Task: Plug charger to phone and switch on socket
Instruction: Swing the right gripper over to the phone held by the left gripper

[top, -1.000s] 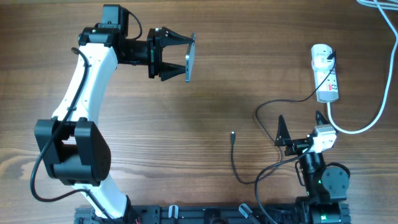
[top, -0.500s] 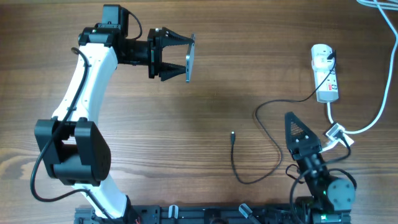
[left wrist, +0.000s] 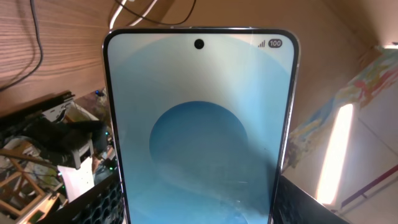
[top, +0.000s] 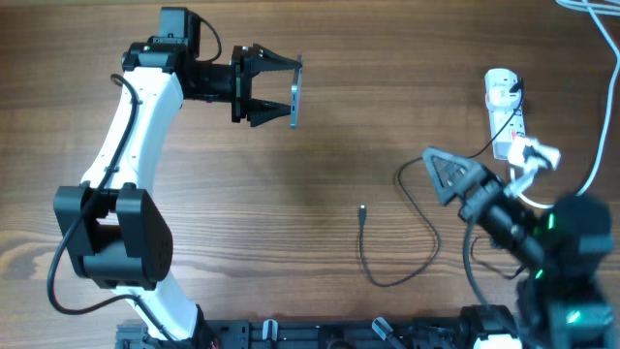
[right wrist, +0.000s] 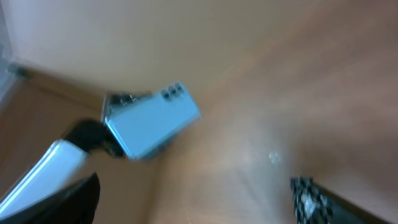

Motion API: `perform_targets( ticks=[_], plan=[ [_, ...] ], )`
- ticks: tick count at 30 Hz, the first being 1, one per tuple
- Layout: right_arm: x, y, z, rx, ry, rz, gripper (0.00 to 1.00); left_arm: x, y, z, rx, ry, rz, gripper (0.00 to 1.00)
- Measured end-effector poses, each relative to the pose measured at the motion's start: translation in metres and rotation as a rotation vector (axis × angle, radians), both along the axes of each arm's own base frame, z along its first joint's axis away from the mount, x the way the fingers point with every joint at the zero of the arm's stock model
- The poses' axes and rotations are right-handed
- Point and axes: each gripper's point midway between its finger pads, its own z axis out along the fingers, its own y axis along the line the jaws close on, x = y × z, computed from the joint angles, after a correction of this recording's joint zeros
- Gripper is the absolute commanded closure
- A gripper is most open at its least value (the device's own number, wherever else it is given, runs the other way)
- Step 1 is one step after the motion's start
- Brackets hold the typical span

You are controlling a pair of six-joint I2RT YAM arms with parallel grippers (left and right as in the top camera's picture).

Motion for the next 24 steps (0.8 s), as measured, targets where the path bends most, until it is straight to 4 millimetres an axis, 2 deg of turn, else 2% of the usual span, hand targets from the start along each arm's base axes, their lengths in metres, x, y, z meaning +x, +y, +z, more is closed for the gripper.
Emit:
perform_targets(
  ticks=[3,6,9,11,14,17,21,23,24],
  plan=[
    [0.02,0.006,0.011,-0.059,0.078,0.062,0.01,0.0,0.0,-0.001,0.004,0.005,0.002,0.39],
    [0.036,0.022,0.026,-0.026,0.03,0.169,0.06,0.0,0.0,-0.001,0.005,0.008,0.003,0.4],
    [0.034,0.037,0.029,-0.011,0.015,0.262,0.06,0.001,0.0,-0.003,0.016,0.01,0.006,0.4],
    [0.018,0.064,0.021,-0.037,0.094,0.376,0.06,0.002,0.001,-0.006,0.033,0.014,0.012,0.4],
    [0.0,0.086,0.012,-0.184,0.22,0.413,0.06,0.003,0.001,-0.009,0.055,0.022,0.021,0.4],
    [-0.004,0.104,0.025,-0.37,0.256,0.415,0.06,0.004,0.002,-0.014,0.082,0.038,0.032,0.4],
    [0.01,0.129,0.048,-0.524,0.215,0.371,0.07,0.006,0.003,-0.019,0.112,0.049,0.044,0.4],
    [0.019,0.142,0.054,-0.551,0.186,0.358,0.15,0.006,0.004,-0.02,0.119,0.052,0.047,0.4],
    [0.029,0.156,0.055,-0.566,0.161,0.345,0.18,0.006,0.004,-0.021,0.123,0.053,0.048,0.4]
  ],
)
